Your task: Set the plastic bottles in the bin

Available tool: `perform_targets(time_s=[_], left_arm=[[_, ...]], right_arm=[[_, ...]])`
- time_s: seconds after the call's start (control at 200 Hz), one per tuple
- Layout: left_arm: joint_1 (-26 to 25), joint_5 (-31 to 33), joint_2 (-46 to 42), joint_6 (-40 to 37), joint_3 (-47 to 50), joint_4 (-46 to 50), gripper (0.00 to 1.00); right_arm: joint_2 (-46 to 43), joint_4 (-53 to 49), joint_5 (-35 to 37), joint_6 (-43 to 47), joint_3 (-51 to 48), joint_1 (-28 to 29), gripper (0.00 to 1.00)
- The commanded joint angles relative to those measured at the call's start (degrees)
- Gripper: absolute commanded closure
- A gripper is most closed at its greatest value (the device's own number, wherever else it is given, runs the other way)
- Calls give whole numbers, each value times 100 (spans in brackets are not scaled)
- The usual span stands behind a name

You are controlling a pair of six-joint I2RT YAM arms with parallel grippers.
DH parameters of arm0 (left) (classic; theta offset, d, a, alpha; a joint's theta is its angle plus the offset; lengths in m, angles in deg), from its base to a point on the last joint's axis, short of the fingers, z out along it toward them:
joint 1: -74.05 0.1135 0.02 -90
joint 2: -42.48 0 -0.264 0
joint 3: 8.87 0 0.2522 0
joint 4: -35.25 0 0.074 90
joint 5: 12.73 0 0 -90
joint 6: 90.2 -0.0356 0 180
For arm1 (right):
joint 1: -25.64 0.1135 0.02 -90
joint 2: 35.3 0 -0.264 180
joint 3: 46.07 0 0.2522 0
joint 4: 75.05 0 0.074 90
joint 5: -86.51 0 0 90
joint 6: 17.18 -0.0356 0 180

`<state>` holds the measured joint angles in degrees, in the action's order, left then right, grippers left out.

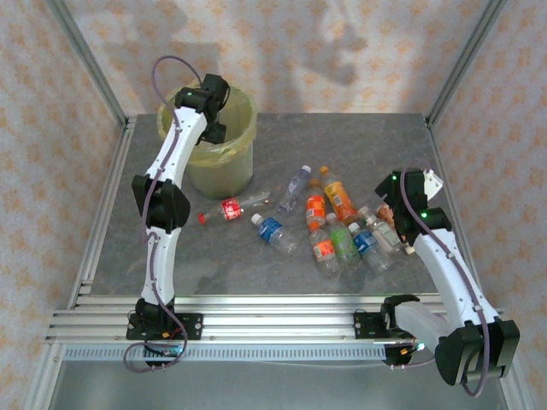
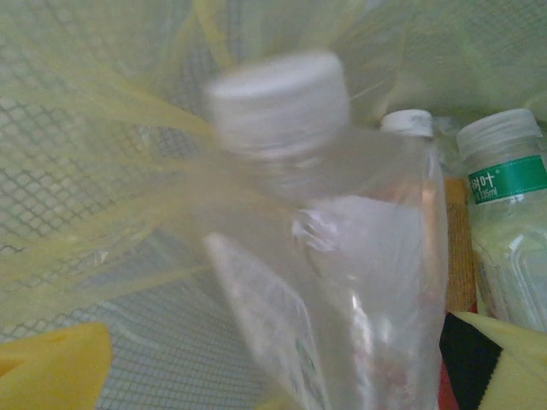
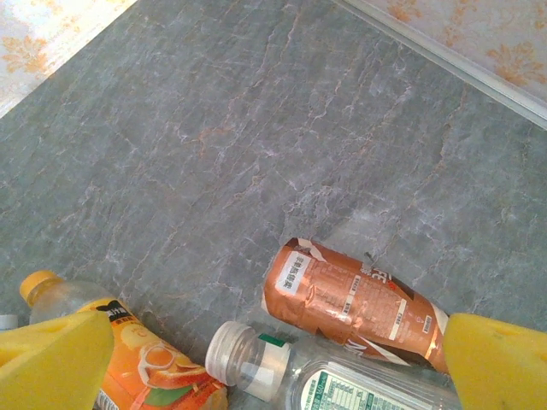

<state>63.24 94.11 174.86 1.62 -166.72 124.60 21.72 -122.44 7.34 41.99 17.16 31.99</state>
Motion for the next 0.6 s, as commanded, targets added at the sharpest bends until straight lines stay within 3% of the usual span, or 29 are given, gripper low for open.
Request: perform_targets(time_s=[0.0, 0.395, 0.596], left_arm=[[49, -205, -623, 179, -194, -26, 0], [44, -1273, -1958, 662, 490, -682, 0], [35, -1858, -3065, 1027, 1477, -1302, 0]], right_arm=[[-111, -41, -241, 204, 104, 42, 1], [-440, -227, -914, 728, 379, 161, 1], [-356, -649, -616, 1036, 868, 1063, 1]])
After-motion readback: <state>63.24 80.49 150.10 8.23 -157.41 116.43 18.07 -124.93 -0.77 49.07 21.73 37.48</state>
